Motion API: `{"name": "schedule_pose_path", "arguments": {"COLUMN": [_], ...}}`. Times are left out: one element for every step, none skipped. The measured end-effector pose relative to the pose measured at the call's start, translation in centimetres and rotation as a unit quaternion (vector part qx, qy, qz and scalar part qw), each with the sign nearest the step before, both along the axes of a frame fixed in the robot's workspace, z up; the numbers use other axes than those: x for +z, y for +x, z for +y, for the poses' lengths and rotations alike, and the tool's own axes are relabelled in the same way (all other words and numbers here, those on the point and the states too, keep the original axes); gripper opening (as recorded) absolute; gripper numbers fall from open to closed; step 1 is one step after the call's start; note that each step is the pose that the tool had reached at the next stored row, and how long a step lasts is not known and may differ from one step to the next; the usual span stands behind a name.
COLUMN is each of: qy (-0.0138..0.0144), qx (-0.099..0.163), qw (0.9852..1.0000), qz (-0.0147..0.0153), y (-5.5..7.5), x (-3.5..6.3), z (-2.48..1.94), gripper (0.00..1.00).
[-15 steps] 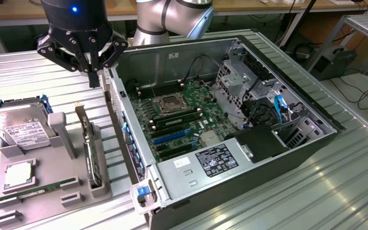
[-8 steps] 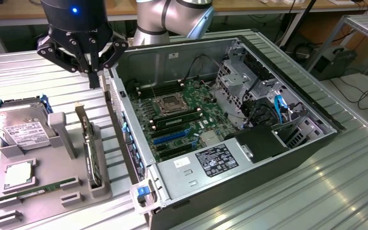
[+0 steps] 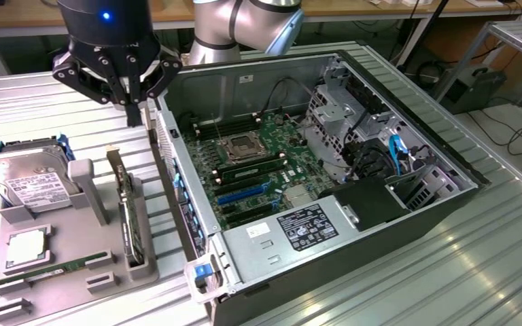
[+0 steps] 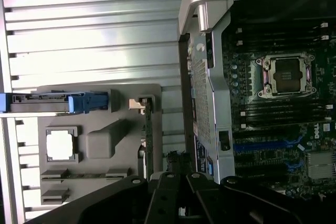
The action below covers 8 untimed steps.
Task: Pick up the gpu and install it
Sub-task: 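Reach for the gpu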
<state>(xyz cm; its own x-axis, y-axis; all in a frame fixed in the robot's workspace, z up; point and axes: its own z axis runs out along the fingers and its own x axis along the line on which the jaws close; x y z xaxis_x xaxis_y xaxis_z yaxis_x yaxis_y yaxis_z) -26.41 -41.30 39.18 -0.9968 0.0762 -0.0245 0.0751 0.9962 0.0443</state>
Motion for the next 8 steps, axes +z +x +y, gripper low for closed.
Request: {"name": "schedule_pose_path", "arguments": {"qy": [0.0, 0.0, 0.0, 0.0, 0.0, 0.0, 0.0, 0.0], "qx": [0.0, 0.0, 0.0, 0.0, 0.0, 0.0, 0.0, 0.0], "qw": [1.0, 1.0, 1.0, 1.0, 1.0, 1.0, 1.0, 1.0], "qz": [0.0, 0.0, 0.0, 0.0, 0.0, 0.0, 0.0, 0.0], "y": [0.0, 0.0, 0.0, -0.01, -0.01, -0.01, -0.01, -0.01], "x": [0.0, 0.0, 0.0, -0.01, -0.01, -0.01, -0.01, -0.01], "z": [-0.02, -0.07, -0.09, -0.12, -0.17, -0.2, -0.22, -0.27], "gripper": [0.11, 0.11, 0.11, 0.11, 0.11, 0.11, 0.11, 0.11]}}
